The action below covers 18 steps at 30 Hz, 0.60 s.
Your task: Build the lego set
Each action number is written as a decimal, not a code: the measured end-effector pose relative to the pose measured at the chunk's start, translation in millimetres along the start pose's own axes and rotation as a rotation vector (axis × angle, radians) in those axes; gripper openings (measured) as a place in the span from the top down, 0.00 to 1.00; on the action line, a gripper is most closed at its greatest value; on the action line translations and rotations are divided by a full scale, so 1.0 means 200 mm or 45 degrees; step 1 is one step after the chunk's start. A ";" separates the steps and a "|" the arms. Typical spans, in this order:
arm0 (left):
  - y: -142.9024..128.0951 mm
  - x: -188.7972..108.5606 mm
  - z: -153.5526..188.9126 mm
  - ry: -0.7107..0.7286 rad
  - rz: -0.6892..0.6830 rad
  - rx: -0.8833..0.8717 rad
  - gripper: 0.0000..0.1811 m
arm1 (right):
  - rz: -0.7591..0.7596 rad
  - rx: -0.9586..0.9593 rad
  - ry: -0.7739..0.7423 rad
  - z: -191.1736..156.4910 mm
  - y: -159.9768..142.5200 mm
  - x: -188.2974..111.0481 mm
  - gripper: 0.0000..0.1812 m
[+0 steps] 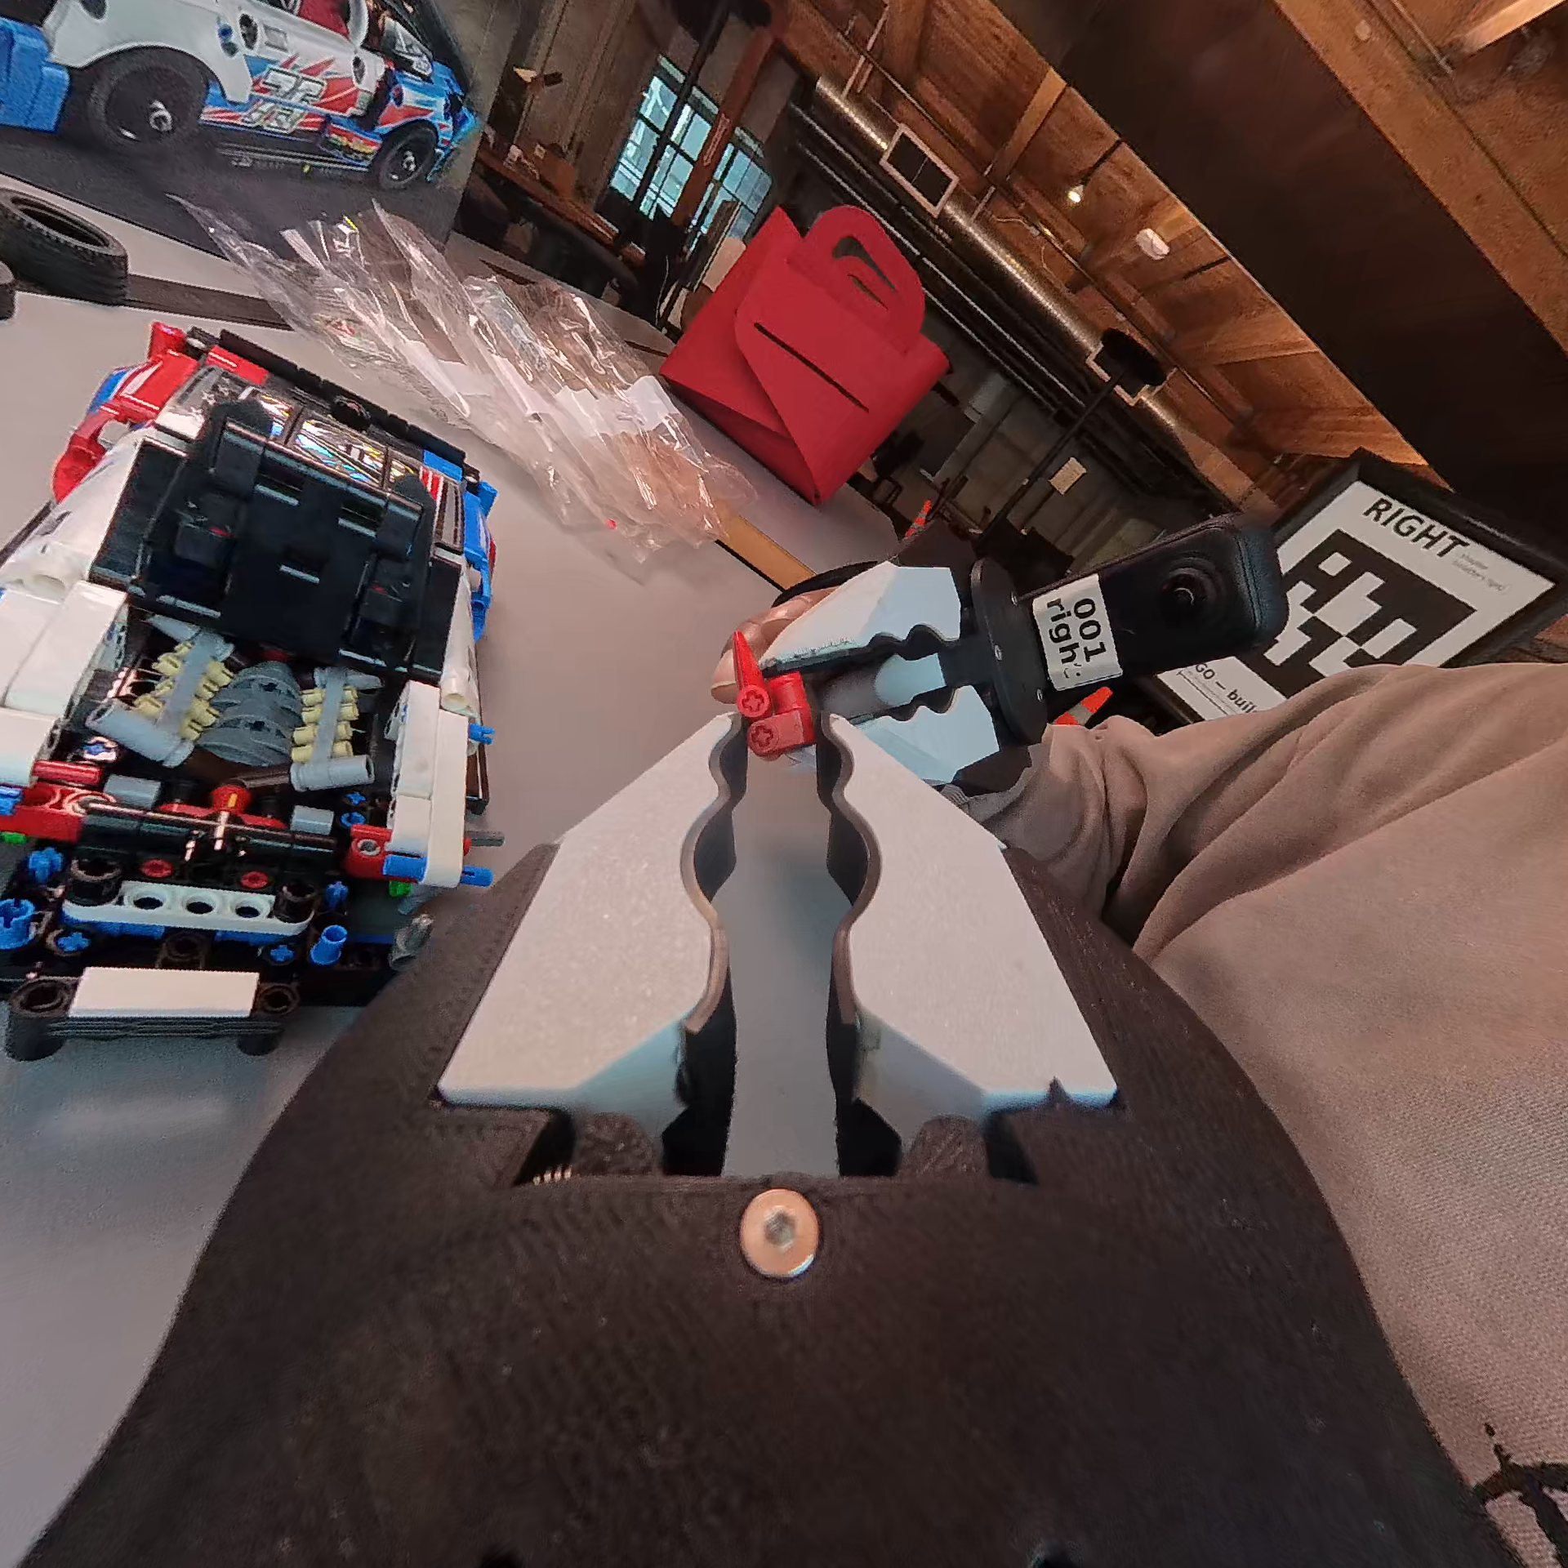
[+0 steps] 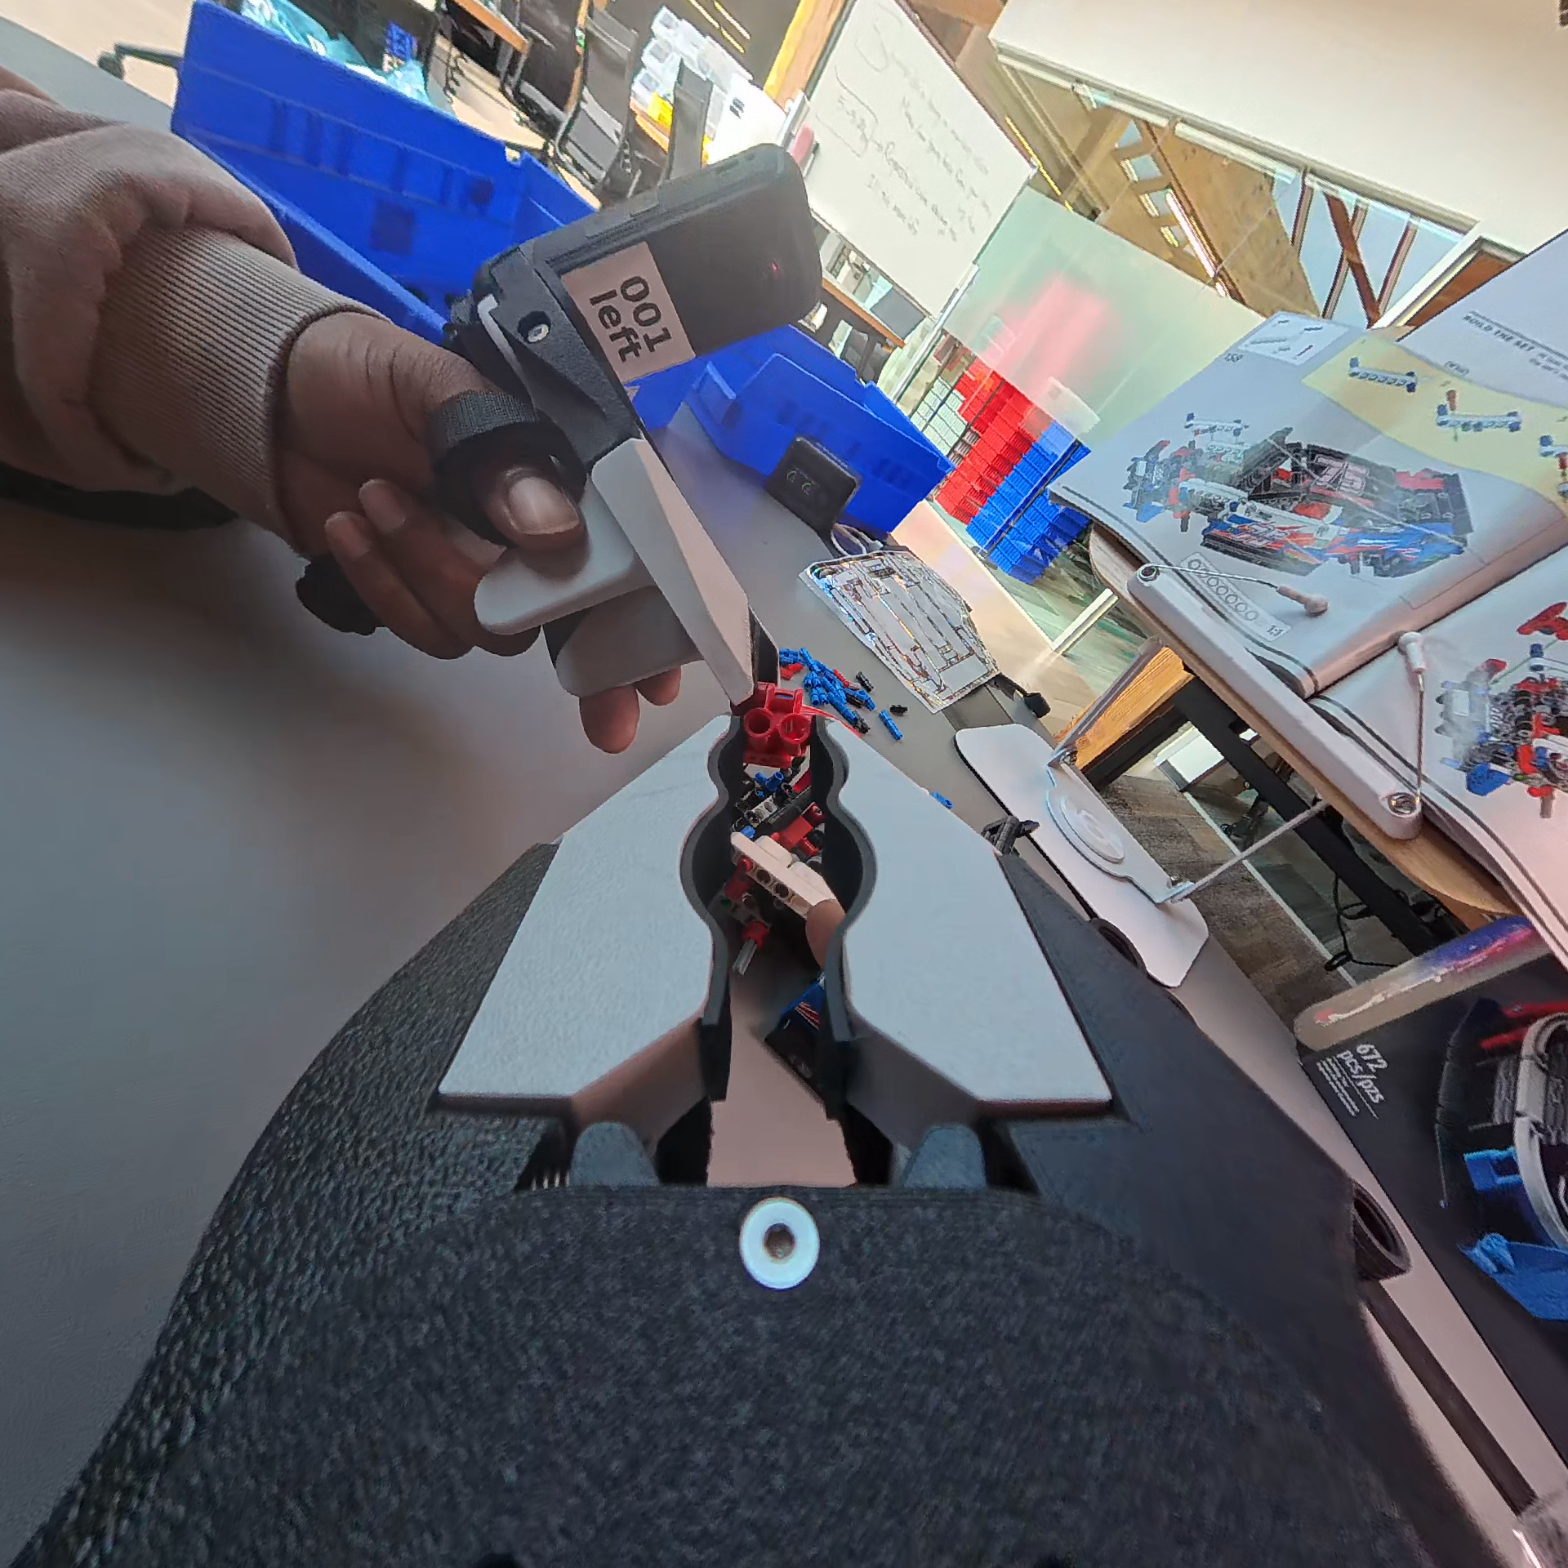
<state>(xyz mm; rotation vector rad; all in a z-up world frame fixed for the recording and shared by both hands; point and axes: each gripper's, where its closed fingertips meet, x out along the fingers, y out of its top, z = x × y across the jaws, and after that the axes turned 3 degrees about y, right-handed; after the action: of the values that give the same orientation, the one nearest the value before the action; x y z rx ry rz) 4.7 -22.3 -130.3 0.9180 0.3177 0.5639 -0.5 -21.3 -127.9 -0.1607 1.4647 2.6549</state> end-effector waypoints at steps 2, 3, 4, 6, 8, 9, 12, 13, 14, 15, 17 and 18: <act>0.01 0.00 0.00 0.014 0.010 -0.007 0.92 | 0.004 0.022 -0.014 0.01 0.00 0.00 0.94; 0.01 0.00 0.00 0.020 0.016 -0.016 0.92 | 0.006 0.029 -0.019 0.01 0.01 0.01 0.94; 0.02 0.00 0.00 0.026 0.020 -0.023 0.92 | 0.005 0.032 -0.024 0.01 0.01 0.01 0.94; 0.02 0.00 0.00 0.030 0.023 -0.042 0.92 | 0.007 0.041 -0.024 0.02 0.01 0.01 0.93; 0.02 -0.01 -0.01 0.022 0.021 -0.066 0.92 | 0.006 0.051 -0.014 0.02 0.01 0.01 0.94; 0.02 -0.01 -0.01 0.015 0.014 -0.077 0.92 | 0.005 0.049 -0.005 0.01 0.01 0.01 0.93; 0.01 -0.01 0.00 -0.002 -0.015 -0.078 0.92 | 0.003 0.036 0.021 0.01 0.01 0.00 0.94; 0.00 -0.01 0.01 -0.007 -0.029 -0.071 0.92 | 0.004 0.039 0.035 0.00 0.01 0.00 0.93; 0.00 -0.01 0.01 -0.010 -0.040 -0.064 0.92 | 0.009 0.043 0.045 0.00 0.01 0.00 0.93; 0.00 -0.01 0.01 -0.012 -0.049 -0.059 0.92 | 0.013 0.046 0.056 0.00 0.02 0.00 0.93; 0.00 -0.01 0.02 -0.012 -0.054 -0.061 0.93 | 0.017 0.056 0.062 0.00 0.02 0.00 0.93; 0.00 -0.01 0.02 -0.013 -0.054 -0.068 0.93 | 0.016 0.056 0.061 0.00 0.02 0.00 0.93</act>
<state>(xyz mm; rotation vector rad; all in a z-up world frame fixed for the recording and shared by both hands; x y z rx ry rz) 4.2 -26.0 -128.5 0.8608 0.3110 0.5261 -0.5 -22.9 -125.0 -0.2136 1.5418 2.6445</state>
